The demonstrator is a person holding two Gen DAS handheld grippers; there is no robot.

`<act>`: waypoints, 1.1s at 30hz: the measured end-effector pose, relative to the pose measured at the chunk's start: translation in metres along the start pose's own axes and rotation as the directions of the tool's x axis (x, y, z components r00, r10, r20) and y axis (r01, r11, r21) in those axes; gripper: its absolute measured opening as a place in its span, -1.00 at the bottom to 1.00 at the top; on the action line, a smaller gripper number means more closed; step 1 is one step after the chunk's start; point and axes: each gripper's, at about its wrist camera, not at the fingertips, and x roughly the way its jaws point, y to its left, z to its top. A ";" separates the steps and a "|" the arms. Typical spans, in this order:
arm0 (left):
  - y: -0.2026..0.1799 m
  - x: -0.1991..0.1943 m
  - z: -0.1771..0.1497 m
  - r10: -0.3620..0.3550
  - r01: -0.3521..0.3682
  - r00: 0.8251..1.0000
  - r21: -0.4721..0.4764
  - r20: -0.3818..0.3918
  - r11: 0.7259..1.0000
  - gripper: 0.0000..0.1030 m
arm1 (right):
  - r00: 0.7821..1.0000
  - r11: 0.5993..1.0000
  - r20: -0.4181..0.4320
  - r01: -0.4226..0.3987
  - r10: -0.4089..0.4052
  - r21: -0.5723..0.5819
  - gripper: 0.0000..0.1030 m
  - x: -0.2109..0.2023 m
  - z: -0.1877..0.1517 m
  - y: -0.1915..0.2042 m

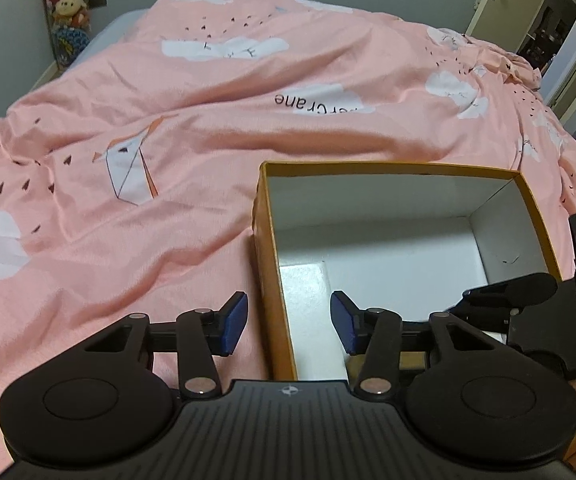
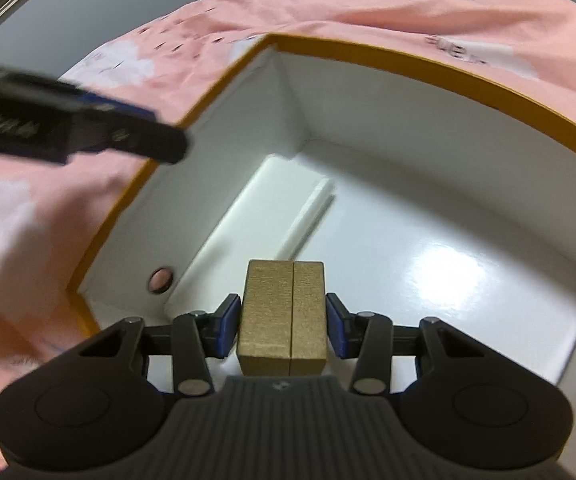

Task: Organize objects
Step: 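Lower the gold block into the orange box corner and open the right gripper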

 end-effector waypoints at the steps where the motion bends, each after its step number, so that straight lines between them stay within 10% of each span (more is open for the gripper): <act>1: 0.002 0.001 0.000 -0.002 0.002 1.000 -0.007 -0.001 1.000 0.08 | 1.000 1.000 -0.014 -0.004 0.003 -0.029 -0.09 0.000 0.000 0.004; 7: 0.013 0.005 0.004 -0.030 0.030 0.999 -0.048 -0.012 0.998 0.07 | 0.987 0.922 0.092 0.156 -0.132 -0.354 -0.09 -0.017 0.003 0.032; 14: 0.021 0.009 0.010 -0.041 0.040 0.999 -0.067 -0.008 0.997 -0.01 | 0.933 0.649 0.321 0.346 -0.162 -0.678 -0.09 -0.012 0.015 0.052; 23: 0.034 0.018 0.017 -0.048 0.045 0.999 -0.091 -0.024 0.995 -0.02 | 0.927 0.412 0.367 0.364 -0.074 -0.836 -0.09 0.020 0.014 0.045; 29: 0.039 0.027 0.019 -0.062 0.057 0.997 -0.117 -0.041 0.992 -0.02 | 0.927 0.335 0.372 0.367 -0.051 -0.868 -0.09 0.031 0.009 0.039; 33: 0.038 0.029 0.019 -0.062 0.057 0.997 -0.115 -0.045 0.992 -0.02 | 0.923 0.362 0.374 0.379 -0.085 -0.852 -0.03 0.029 0.008 0.037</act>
